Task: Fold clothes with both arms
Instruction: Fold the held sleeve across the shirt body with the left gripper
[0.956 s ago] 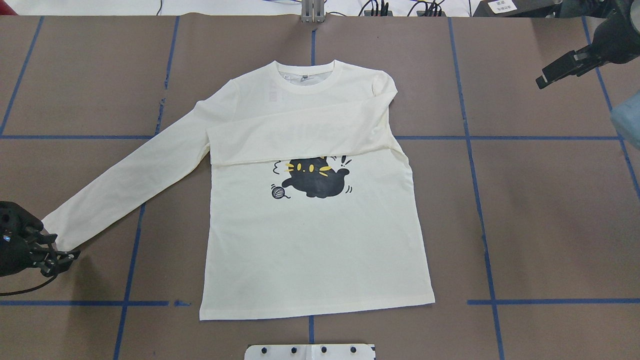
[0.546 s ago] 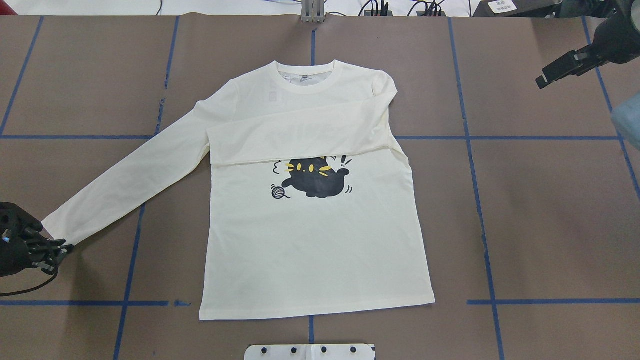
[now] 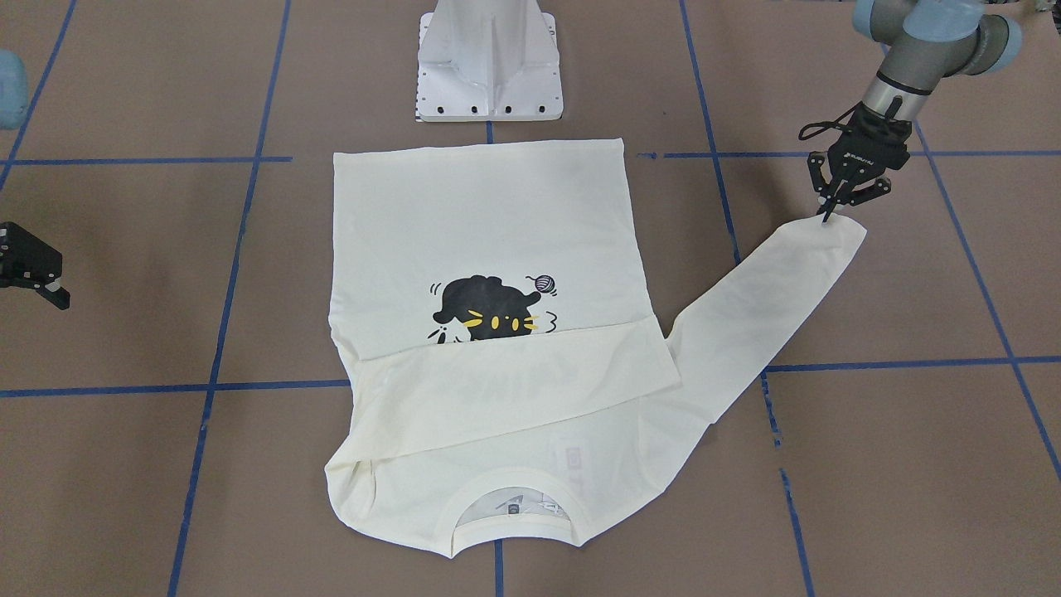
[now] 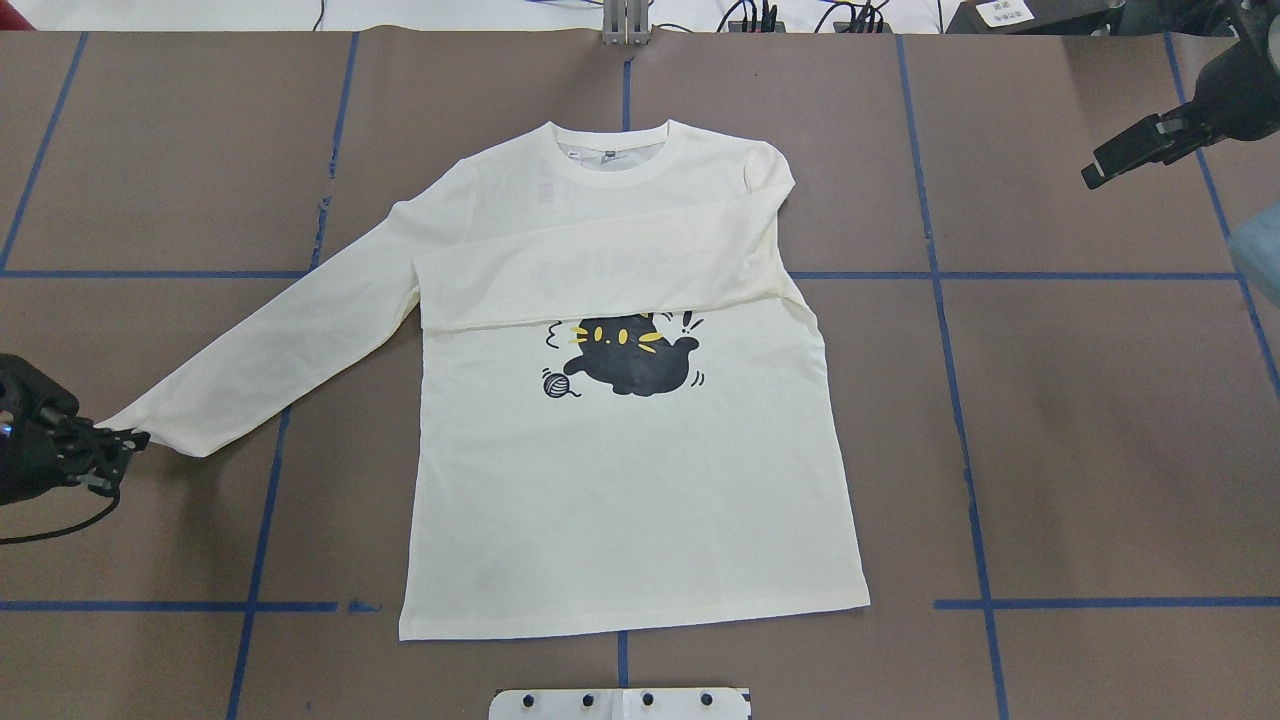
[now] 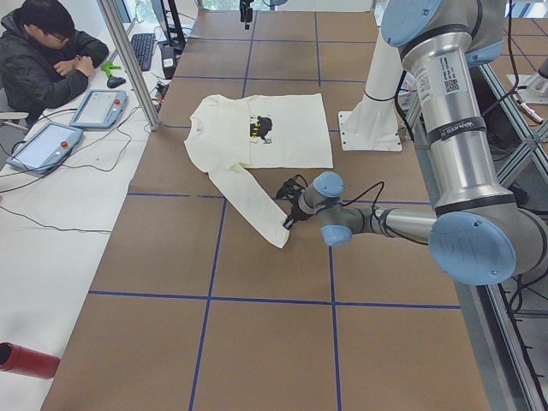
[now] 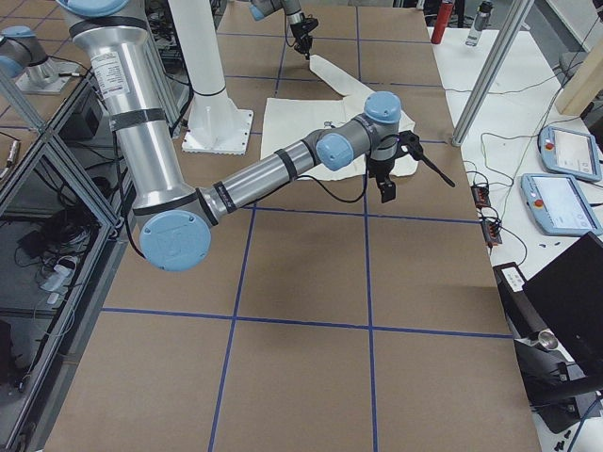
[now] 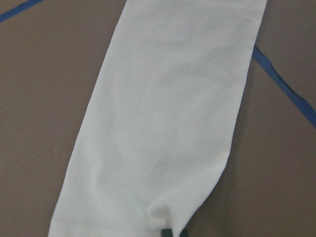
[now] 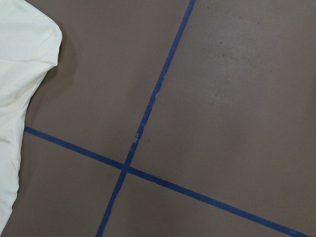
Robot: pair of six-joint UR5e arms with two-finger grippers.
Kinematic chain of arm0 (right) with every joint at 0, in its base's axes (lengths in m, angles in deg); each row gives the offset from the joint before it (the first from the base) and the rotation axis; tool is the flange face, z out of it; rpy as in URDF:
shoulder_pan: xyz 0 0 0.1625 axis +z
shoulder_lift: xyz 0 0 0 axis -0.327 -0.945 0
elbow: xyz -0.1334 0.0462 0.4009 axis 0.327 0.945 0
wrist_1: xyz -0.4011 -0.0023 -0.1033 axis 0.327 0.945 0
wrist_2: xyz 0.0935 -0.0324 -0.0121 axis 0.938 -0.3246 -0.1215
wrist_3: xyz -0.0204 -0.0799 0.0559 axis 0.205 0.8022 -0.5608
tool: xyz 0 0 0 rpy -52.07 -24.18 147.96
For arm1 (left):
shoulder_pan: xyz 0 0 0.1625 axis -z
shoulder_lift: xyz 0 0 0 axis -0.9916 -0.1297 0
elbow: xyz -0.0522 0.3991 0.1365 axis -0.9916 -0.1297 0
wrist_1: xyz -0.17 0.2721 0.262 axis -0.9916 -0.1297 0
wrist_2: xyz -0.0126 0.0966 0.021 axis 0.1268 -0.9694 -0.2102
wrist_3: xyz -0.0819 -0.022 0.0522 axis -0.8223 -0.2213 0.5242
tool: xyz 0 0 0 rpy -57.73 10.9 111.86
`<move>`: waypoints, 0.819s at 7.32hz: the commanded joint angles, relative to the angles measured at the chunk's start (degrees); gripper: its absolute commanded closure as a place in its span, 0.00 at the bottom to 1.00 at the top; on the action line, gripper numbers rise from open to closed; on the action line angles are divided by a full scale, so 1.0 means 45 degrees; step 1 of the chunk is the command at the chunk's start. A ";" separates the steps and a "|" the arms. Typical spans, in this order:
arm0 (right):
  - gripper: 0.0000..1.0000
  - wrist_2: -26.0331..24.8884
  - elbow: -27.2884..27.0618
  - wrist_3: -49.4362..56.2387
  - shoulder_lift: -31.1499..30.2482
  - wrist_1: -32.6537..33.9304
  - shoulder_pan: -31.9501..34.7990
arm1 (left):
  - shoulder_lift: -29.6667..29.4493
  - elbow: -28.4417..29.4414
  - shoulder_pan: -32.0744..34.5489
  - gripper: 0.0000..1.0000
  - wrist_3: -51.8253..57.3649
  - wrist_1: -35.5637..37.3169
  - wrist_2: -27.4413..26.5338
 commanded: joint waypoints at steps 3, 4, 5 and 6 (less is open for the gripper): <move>0.00 -0.0004 -0.0015 0.0024 -0.0499 -0.0181 0.0180 | -0.5658 -0.0070 0.2129 1.00 -0.0067 0.4950 0.0164; 0.00 -0.0004 -0.0035 0.0024 -0.0557 -0.0181 0.0239 | -0.7763 0.0026 0.2110 1.00 -0.0963 0.7307 0.0145; 0.00 -0.0004 -0.0035 -0.0015 -0.0577 -0.0181 0.0297 | -1.0143 0.0453 0.2013 1.00 -0.2035 0.9883 0.0067; 0.00 -0.0004 -0.0035 -0.0015 -0.0577 -0.0181 0.0337 | -1.2216 0.1347 0.1896 1.00 -0.3690 1.1262 0.0067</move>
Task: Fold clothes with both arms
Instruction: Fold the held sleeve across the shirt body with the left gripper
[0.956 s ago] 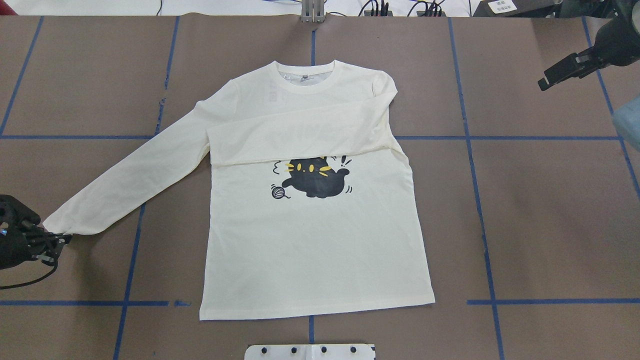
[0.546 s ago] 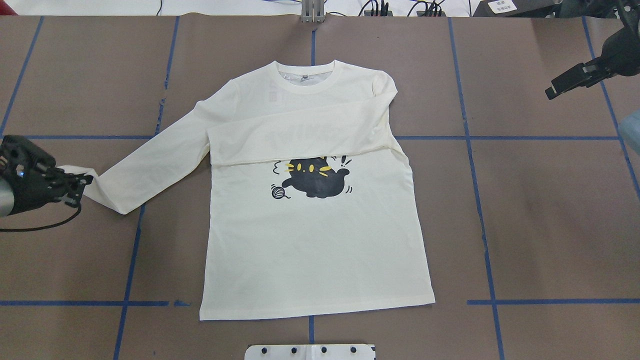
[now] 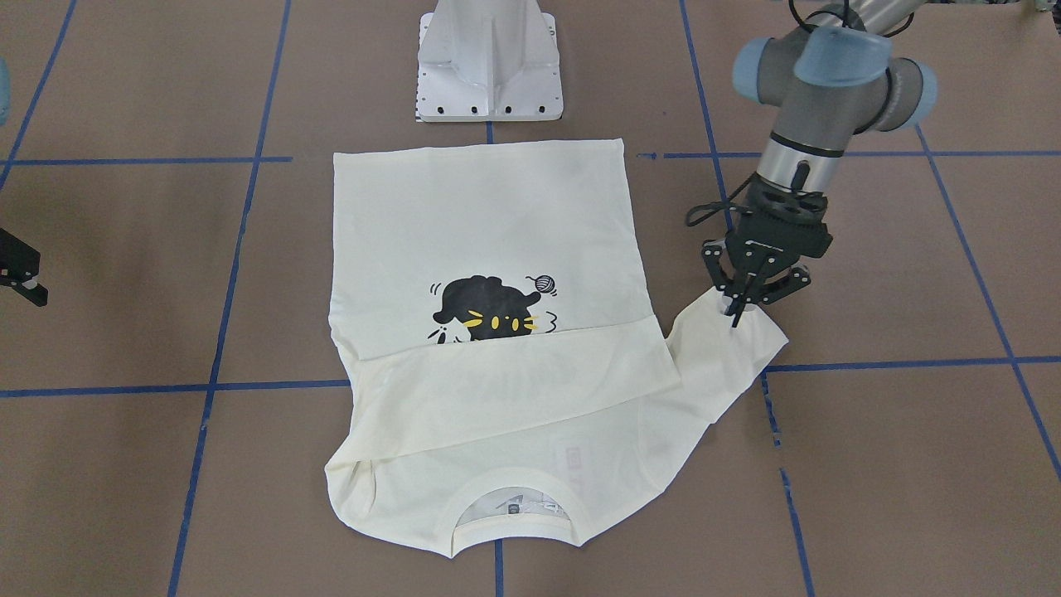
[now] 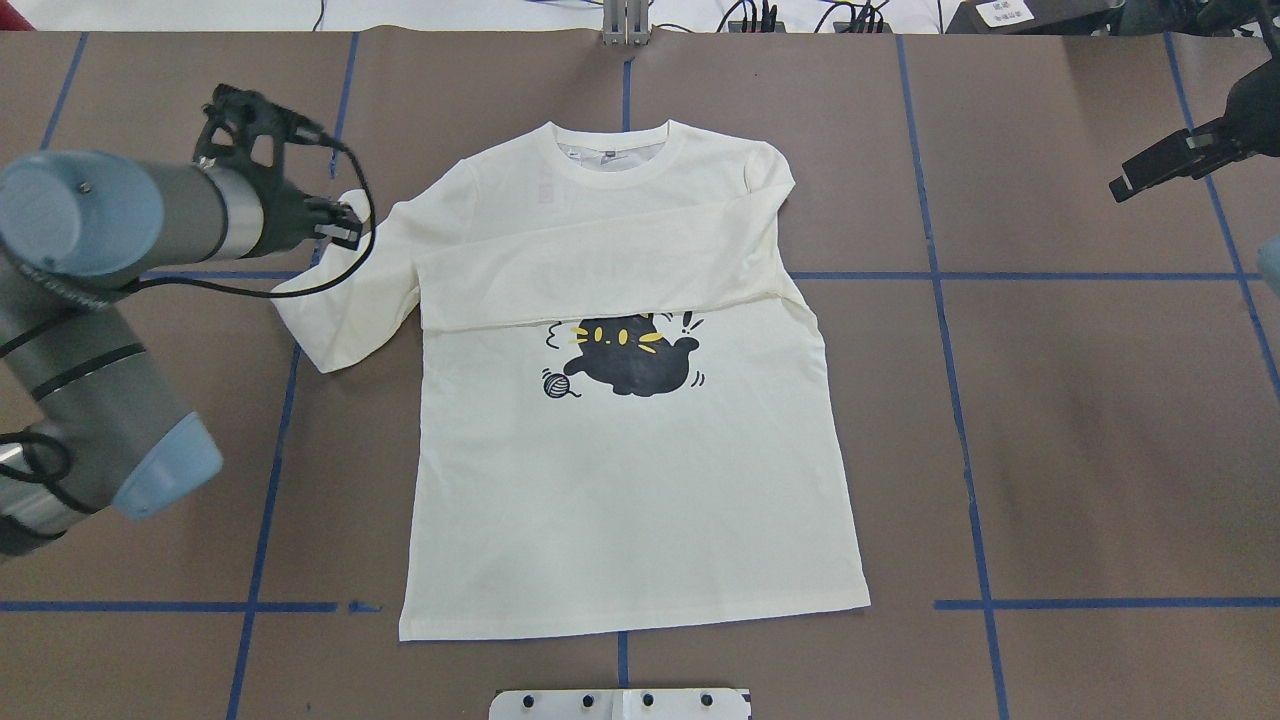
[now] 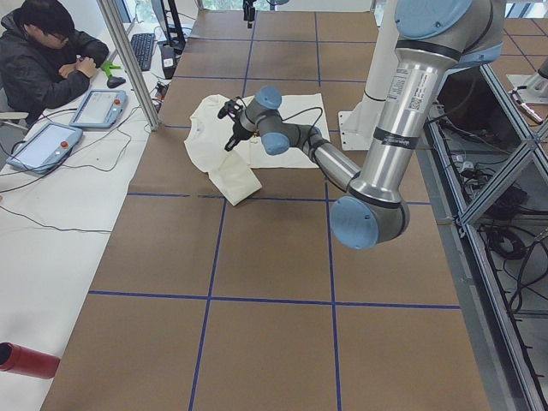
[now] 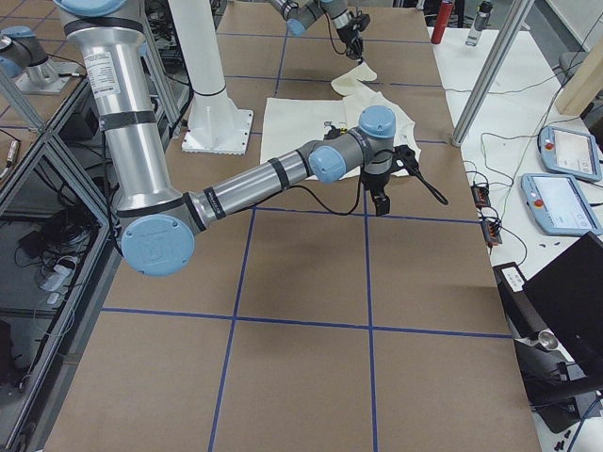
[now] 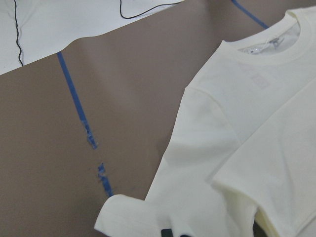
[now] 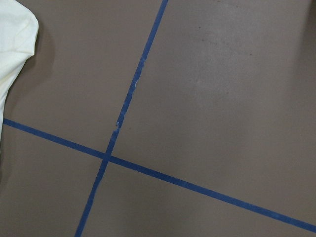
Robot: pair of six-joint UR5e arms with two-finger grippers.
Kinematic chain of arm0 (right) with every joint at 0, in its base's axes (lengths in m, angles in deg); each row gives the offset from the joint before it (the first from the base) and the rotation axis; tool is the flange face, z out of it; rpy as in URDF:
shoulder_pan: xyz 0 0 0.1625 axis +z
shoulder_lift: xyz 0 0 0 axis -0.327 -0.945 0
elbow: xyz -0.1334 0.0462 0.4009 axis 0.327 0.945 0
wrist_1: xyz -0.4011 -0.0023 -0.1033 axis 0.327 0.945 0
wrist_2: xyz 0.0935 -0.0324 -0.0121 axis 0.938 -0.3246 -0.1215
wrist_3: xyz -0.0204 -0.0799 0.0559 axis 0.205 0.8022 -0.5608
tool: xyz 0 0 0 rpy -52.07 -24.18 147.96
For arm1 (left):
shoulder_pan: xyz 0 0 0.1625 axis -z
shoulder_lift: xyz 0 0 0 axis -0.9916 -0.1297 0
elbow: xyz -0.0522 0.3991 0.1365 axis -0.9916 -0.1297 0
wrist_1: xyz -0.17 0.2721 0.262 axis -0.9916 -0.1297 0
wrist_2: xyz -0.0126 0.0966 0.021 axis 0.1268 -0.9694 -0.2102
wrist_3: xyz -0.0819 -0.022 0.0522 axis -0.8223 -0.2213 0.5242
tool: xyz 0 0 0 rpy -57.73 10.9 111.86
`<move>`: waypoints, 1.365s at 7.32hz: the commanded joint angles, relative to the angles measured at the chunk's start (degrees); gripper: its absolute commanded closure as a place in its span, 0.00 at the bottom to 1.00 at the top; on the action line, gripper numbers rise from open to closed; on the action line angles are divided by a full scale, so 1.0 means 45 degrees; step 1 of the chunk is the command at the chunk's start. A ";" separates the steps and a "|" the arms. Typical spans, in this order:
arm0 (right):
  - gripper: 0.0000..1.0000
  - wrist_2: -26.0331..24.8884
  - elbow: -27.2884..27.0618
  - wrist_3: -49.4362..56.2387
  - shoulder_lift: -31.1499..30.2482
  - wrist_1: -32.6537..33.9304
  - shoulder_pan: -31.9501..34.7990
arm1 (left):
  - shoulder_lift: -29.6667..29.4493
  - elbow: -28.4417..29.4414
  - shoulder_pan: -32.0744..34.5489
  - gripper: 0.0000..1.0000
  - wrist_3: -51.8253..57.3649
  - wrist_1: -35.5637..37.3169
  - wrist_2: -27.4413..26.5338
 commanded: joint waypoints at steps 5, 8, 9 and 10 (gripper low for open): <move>0.00 0.0000 0.0035 -0.0131 -0.0036 -0.0001 0.0295 | -0.7689 0.6448 -0.2941 1.00 -0.3530 0.1375 -0.2468; 0.00 -0.0019 0.0054 -0.0170 -0.0036 -0.0001 0.0335 | -0.7923 0.8439 -0.4156 1.00 -0.2106 -0.1787 -0.3795; 0.00 -0.0019 0.0035 -0.0190 -0.0036 -0.0001 0.0335 | -0.7943 0.8504 -0.4158 1.00 -0.1659 -0.2106 -0.3778; 0.00 -0.0019 0.0035 -0.0190 -0.0036 -0.0001 0.0335 | -0.7982 0.8524 -0.4196 1.00 -0.1654 -0.2535 -0.3759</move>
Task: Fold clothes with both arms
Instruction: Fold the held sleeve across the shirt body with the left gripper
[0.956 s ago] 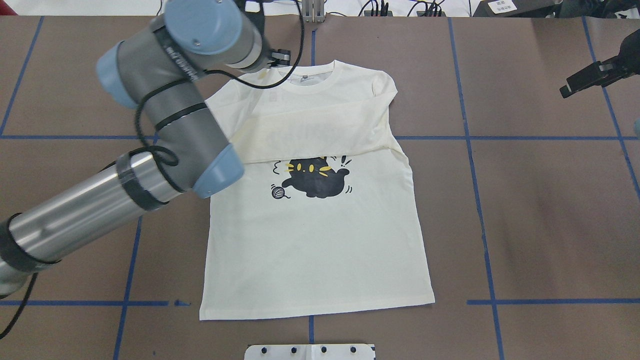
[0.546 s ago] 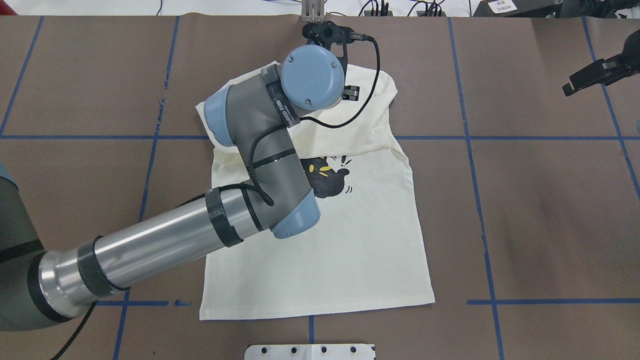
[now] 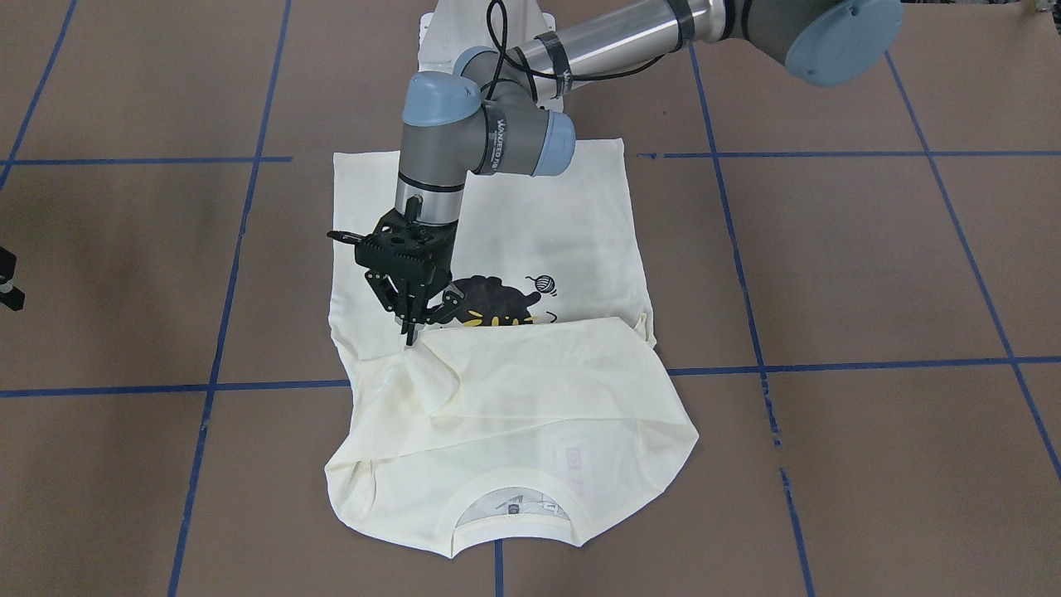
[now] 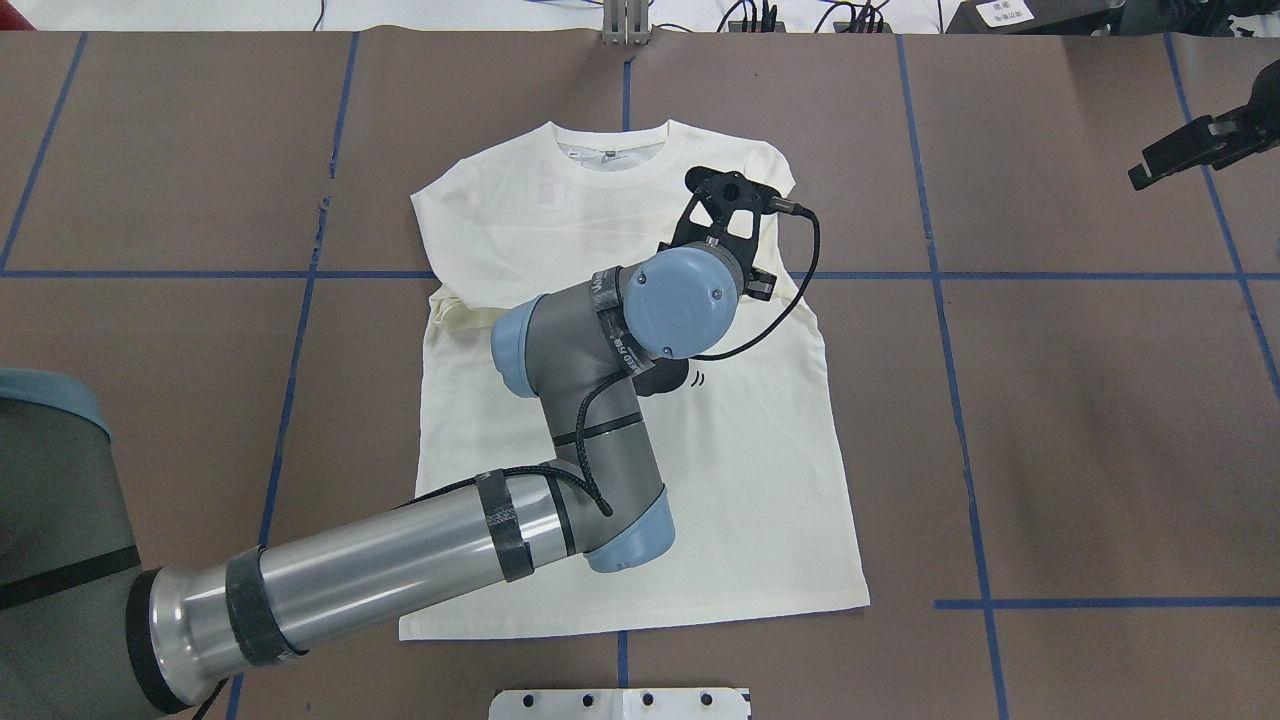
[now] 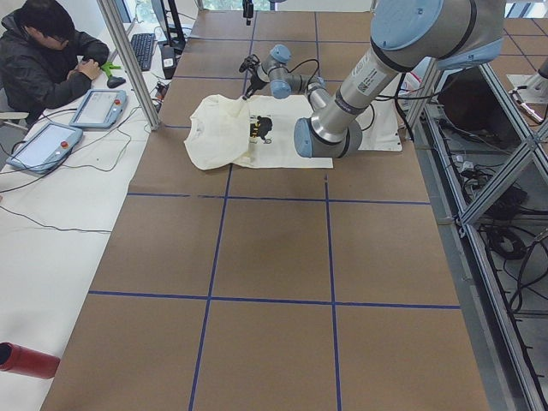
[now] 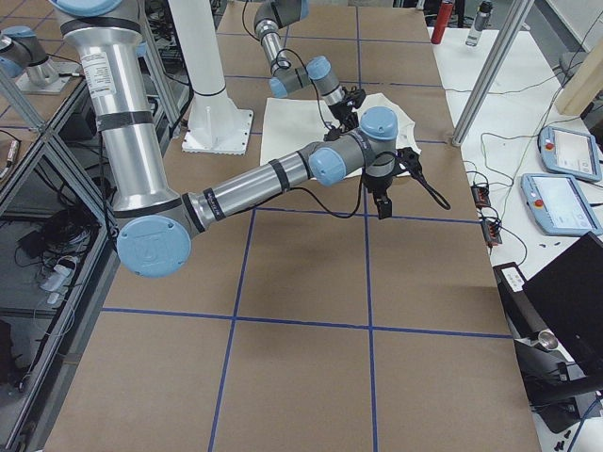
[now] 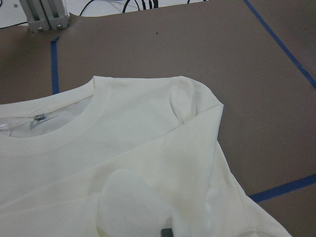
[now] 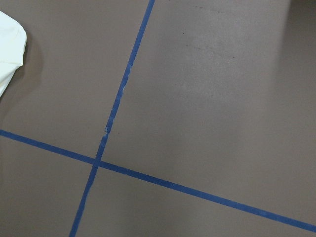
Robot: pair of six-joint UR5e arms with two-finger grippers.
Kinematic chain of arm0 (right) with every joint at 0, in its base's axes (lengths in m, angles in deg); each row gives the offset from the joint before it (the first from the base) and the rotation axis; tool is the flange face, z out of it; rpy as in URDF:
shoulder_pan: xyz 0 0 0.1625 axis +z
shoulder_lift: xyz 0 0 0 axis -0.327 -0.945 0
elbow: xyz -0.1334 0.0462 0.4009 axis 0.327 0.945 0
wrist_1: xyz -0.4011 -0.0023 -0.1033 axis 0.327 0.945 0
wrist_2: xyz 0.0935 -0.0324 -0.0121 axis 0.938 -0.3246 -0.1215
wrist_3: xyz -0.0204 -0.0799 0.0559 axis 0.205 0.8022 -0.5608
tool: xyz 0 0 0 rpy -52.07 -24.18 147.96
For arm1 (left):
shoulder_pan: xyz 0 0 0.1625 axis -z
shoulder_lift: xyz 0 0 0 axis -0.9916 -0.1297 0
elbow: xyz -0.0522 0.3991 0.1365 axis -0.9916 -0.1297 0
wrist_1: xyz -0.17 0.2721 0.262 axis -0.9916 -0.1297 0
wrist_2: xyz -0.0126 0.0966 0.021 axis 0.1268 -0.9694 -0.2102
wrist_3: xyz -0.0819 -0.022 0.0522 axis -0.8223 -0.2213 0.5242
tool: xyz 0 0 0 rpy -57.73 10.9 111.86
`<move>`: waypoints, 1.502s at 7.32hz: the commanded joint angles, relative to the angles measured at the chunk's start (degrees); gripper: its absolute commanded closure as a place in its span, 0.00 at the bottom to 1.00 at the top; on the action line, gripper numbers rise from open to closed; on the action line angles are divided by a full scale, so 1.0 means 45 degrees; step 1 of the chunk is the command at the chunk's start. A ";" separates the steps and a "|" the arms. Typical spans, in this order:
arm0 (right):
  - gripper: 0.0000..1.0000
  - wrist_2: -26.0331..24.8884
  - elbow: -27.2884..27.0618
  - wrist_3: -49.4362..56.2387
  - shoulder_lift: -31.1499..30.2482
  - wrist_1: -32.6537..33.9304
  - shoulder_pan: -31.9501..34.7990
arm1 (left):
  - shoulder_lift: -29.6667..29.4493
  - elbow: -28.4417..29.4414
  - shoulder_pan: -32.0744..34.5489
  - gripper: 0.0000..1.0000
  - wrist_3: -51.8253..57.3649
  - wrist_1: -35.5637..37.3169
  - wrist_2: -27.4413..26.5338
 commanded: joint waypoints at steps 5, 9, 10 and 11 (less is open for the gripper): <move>0.00 0.0017 -0.0028 -0.0029 0.0152 -0.0232 -0.0018 | -0.0241 0.0381 0.0194 0.00 -0.0667 -0.2924 0.0825; 0.00 -0.0506 0.0031 -0.1832 0.1436 -0.1250 -0.1476 | 0.2523 -0.4270 0.2690 0.00 0.1743 0.1867 0.4731; 0.01 -0.1651 0.0050 -0.2812 0.2100 -0.1173 -0.2469 | 0.3615 -0.5815 0.3412 0.00 0.2760 0.2693 0.6010; 0.02 -0.2668 0.0127 -0.4021 0.2822 -0.1056 -0.3562 | 0.5192 -0.7416 0.3922 0.00 0.2964 0.2837 0.6467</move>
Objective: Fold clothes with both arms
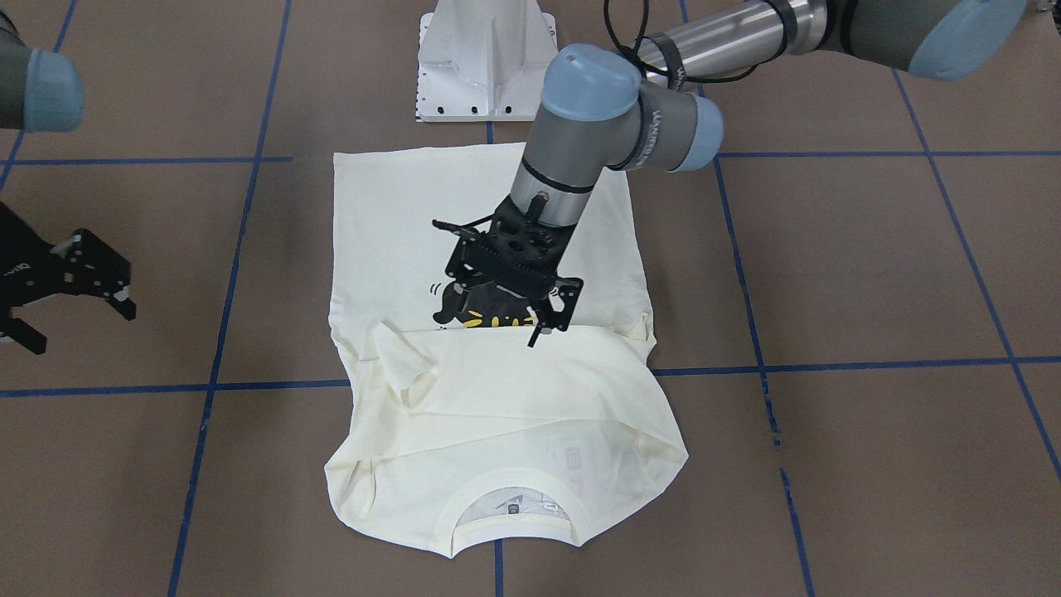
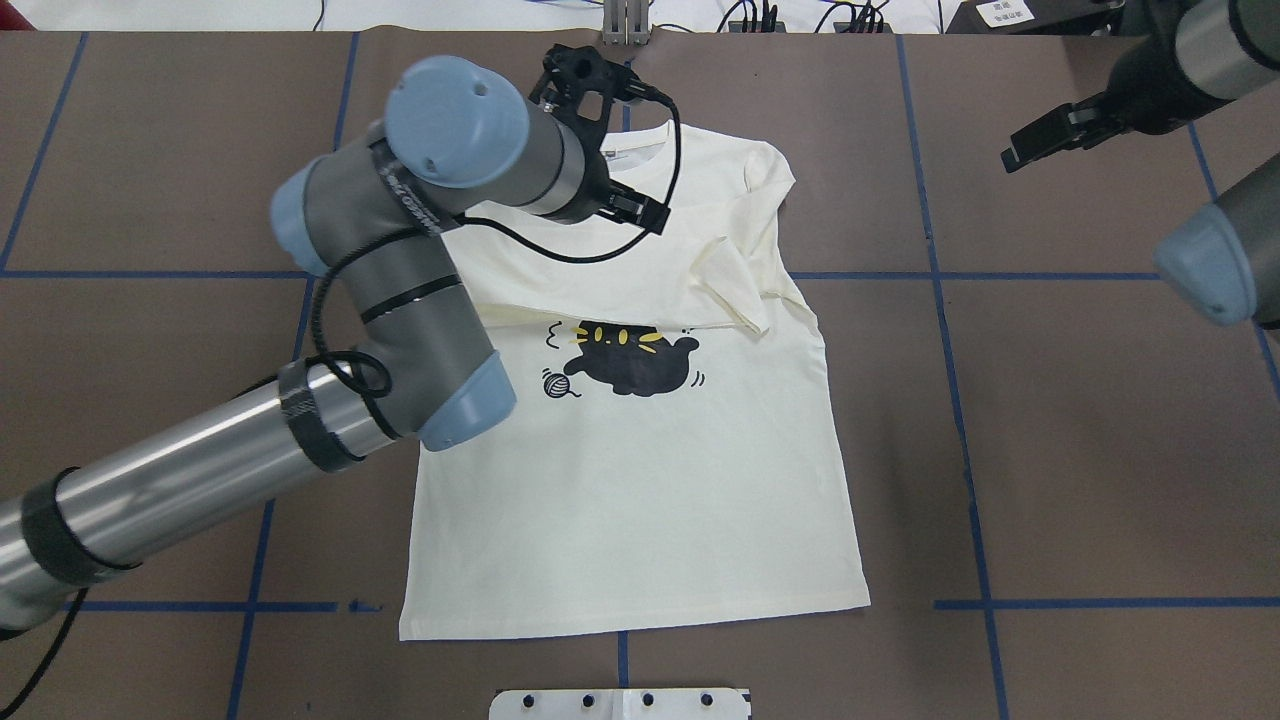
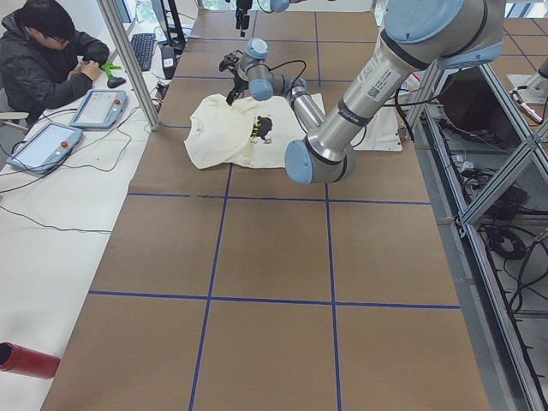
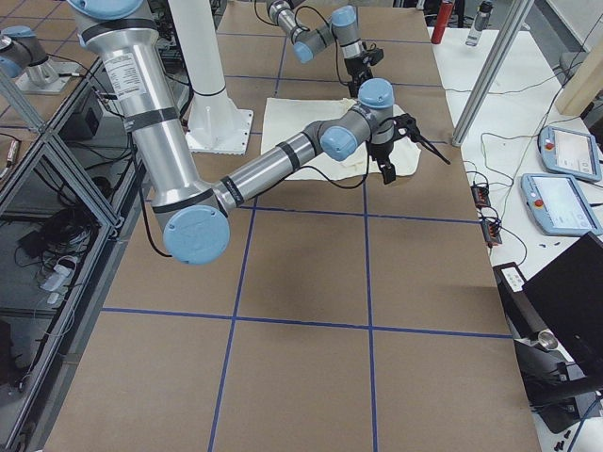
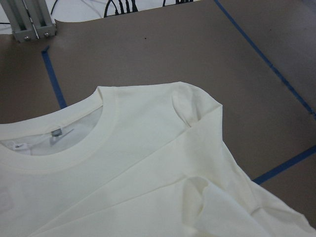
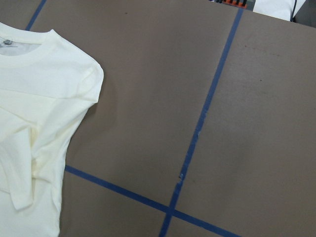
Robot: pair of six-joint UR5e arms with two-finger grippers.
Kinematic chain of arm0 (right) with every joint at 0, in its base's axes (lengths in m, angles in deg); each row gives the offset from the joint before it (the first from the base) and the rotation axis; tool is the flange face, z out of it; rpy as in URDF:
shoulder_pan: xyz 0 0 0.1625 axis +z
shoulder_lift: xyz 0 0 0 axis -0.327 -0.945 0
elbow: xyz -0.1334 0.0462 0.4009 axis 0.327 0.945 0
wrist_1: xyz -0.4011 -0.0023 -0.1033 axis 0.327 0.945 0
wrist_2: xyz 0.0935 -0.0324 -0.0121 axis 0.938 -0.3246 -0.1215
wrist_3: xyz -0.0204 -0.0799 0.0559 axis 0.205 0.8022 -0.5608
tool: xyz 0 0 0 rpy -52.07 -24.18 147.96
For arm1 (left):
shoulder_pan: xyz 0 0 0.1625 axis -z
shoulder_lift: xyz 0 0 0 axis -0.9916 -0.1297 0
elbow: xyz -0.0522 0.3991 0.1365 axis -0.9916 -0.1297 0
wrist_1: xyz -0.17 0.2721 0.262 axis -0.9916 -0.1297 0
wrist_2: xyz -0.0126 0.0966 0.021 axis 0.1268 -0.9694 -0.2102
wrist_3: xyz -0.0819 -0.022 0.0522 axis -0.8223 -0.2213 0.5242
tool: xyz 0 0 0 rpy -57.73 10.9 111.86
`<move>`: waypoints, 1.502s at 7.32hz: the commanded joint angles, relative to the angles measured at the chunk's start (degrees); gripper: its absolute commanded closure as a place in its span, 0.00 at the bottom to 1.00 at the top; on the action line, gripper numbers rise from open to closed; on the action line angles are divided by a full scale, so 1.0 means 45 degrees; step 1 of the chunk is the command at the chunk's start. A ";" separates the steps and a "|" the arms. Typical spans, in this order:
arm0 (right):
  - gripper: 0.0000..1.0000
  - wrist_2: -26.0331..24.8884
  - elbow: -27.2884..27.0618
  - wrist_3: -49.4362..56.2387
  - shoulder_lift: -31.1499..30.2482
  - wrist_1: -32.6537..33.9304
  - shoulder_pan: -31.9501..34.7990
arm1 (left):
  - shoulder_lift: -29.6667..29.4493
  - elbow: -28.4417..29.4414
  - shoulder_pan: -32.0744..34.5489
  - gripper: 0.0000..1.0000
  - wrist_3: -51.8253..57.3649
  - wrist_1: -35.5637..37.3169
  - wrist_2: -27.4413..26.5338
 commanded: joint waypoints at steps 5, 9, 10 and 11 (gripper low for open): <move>0.18 -0.5280 0.2393 -0.4932 0.5502 0.3294 -0.4960 | 0.4810 -0.4338 0.1682 0.00 0.2437 0.0706 0.1491; 0.37 -0.7353 0.5545 -0.7701 0.7151 0.2809 -0.6213 | 0.5101 -0.4358 0.1703 0.00 0.2378 0.0628 0.1689; 0.37 -0.8151 0.6382 -0.8059 0.7346 0.2419 -0.6390 | 0.5104 -0.4339 0.1722 0.00 0.2359 0.0608 0.1709; 0.37 -0.8681 0.6990 -0.8063 0.7406 0.2163 -0.6488 | 0.5200 -0.4339 0.1703 0.00 0.2339 0.0588 0.1806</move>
